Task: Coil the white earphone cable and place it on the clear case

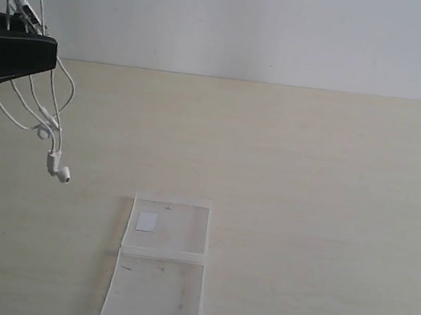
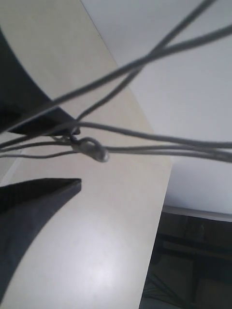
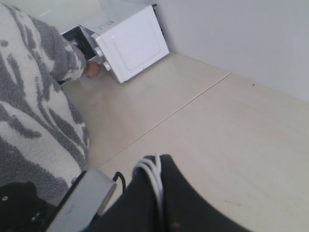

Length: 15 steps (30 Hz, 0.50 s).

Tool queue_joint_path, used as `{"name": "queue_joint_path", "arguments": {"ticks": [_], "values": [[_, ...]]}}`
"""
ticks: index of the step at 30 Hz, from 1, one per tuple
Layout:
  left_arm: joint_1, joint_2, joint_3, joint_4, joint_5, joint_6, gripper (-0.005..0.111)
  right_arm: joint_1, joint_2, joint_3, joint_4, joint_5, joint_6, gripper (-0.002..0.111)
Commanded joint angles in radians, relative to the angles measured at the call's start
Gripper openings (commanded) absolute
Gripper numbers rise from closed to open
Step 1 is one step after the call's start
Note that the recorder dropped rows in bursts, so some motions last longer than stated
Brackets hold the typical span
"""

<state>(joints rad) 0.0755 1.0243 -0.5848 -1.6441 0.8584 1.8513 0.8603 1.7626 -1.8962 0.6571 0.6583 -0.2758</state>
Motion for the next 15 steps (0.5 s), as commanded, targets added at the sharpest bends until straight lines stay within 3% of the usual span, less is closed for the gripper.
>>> {"name": "queue_joint_path", "arguments": {"ticks": [1,15], "values": [[-0.008,0.001,0.006,-0.019,-0.004,0.000,0.032,0.001,-0.005,-0.005,0.073,-0.018,-0.041,0.000],[-0.008,0.001,0.006,-0.019,-0.004,0.000,0.032,0.001,-0.005,-0.005,0.198,-0.028,-0.101,0.000]]}}
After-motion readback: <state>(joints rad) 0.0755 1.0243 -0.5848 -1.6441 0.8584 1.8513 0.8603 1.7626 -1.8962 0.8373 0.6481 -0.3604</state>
